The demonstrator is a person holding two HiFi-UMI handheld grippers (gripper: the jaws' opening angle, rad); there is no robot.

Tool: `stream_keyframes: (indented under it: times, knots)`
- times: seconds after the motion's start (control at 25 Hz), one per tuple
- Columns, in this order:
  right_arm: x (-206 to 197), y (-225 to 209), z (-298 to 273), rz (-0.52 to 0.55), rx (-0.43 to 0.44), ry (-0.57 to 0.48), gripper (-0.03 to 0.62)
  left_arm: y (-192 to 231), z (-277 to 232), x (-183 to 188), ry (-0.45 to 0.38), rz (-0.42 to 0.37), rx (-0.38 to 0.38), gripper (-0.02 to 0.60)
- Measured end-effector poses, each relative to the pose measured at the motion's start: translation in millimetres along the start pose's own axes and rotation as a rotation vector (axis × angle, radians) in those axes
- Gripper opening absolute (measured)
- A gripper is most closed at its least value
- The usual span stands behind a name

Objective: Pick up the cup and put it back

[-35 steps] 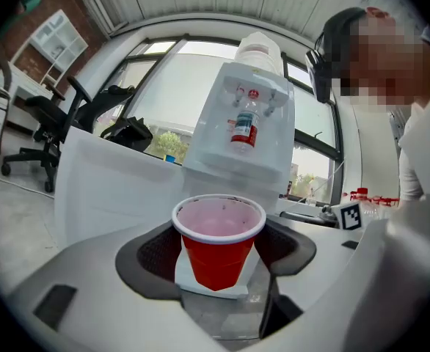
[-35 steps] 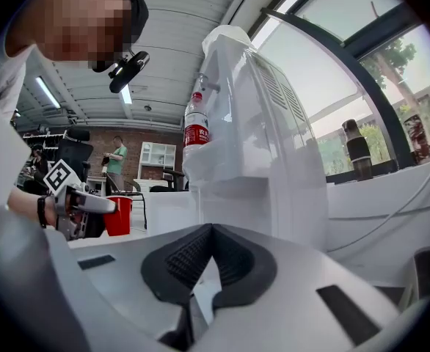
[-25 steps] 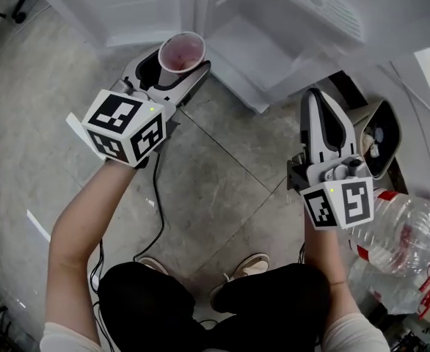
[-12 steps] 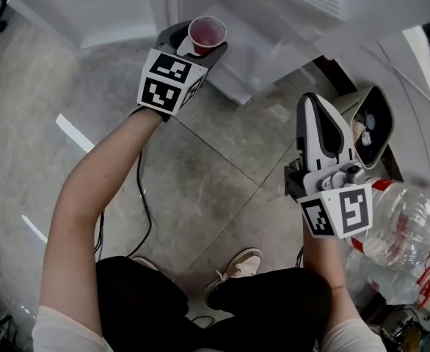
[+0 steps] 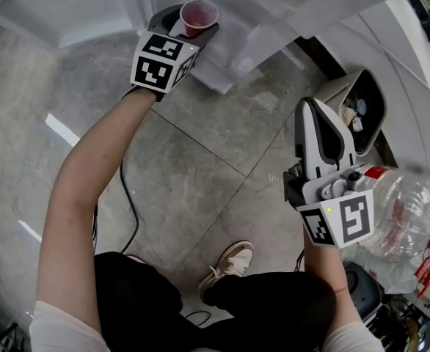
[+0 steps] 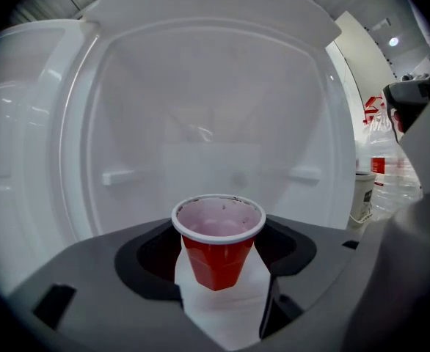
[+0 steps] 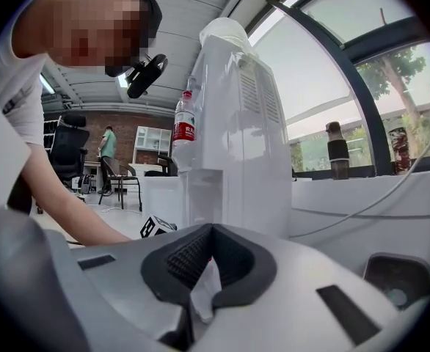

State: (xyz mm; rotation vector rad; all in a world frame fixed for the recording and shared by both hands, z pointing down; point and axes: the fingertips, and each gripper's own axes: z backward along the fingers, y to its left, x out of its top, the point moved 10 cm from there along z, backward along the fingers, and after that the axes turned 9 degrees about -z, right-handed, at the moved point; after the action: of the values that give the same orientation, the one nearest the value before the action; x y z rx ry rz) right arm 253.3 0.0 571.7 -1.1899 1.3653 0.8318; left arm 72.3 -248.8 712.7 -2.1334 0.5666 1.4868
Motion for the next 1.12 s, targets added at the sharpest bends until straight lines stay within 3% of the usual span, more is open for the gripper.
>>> stream_keyframes:
  times: [0.28, 0.48, 0.68, 1.12]
  knots:
    - [-0.1, -11.3, 16.3, -0.005, -0.025, 0.005, 0.02, -0.2, -19.3, -19.4, 0.054, 0.019, 0.055, 0.325]
    - [1.2, -13.6, 19.7, -0.004, -0.024, 0.01, 0.02, -6.4, -24.8, -38.1, 0.121, 0.005, 0.016, 0.327]
    - [2.9, -13.1, 16.0, -0.01, -0.008, -0.011, 0.02, -6.4, -20.0, -40.7, 0.134, -0.004, 0.008, 0.41]
    - [3.4, 16.8, -22.2, -0.056, 0.068, -0.083, 0.02, -4.6, 35.6, -24.0, 0.098, 0.021, 0.012, 0.414]
